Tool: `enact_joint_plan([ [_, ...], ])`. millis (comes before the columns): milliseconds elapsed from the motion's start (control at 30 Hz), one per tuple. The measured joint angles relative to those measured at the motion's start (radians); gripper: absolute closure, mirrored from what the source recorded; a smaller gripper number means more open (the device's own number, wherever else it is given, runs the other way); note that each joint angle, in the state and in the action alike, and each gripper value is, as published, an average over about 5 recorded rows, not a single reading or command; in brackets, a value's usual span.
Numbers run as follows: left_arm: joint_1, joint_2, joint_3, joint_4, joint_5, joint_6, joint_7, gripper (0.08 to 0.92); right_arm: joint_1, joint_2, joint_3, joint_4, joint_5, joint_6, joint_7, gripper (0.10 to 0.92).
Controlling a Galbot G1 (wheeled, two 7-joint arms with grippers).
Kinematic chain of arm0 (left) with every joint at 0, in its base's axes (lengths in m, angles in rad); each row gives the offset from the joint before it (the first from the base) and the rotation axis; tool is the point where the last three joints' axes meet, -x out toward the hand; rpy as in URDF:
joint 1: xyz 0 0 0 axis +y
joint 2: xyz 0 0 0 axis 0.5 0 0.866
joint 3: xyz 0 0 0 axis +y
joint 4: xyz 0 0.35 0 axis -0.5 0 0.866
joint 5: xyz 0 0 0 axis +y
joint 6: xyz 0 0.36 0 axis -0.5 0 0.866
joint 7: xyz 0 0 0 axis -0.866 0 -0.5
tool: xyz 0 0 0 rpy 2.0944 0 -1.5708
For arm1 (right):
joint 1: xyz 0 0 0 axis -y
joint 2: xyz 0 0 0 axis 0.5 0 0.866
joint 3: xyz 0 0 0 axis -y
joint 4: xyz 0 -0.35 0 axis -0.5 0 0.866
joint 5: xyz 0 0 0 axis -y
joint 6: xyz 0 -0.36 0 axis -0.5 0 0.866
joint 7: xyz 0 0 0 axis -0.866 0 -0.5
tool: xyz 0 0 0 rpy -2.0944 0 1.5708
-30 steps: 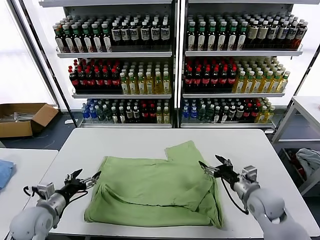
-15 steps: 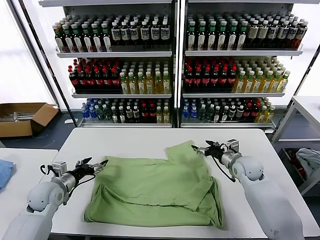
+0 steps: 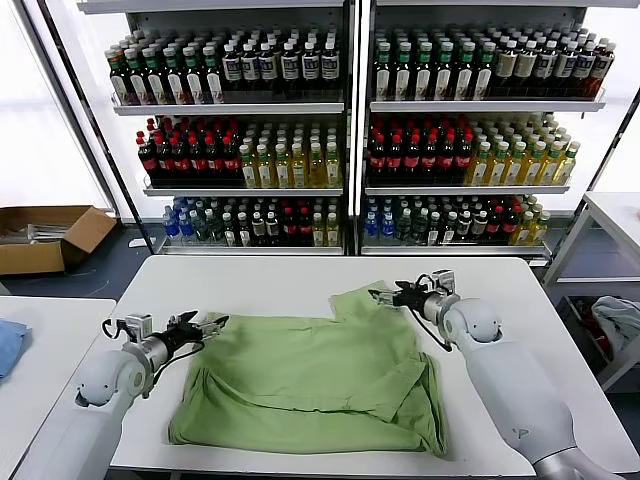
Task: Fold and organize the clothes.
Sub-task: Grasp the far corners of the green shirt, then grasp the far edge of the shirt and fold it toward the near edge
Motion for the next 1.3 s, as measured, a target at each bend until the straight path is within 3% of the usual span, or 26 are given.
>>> enact_joint_plan([
  [300, -0.014, -0.014, 0.026, 0.026, -0.006, -0.002, -0.004, 0.219, -0.015, 0.01, 0.004, -0.002, 0.021, -0.01, 0.013, 0.484],
  [800, -0.01, -0.023, 0.036, 0.019, -0.035, 0.009, -0.013, 0.646, -0.058, 0.013, 0.038, 0.058, 0.089, -0.01, 0.046, 0.89],
  [1100, 0.013, -0.018, 0.013, -0.04, -0.074, 0.006, -0.051, 0.888, -0.116, -0.013, 0.087, 0.186, 0.188, -0.01, 0.082, 0.919],
  [1300, 0.038, -0.018, -0.006, -0.11, -0.088, -0.011, -0.077, 0.912, -0.183, -0.036, 0.122, 0.308, 0.24, -0.01, 0.102, 0.919],
])
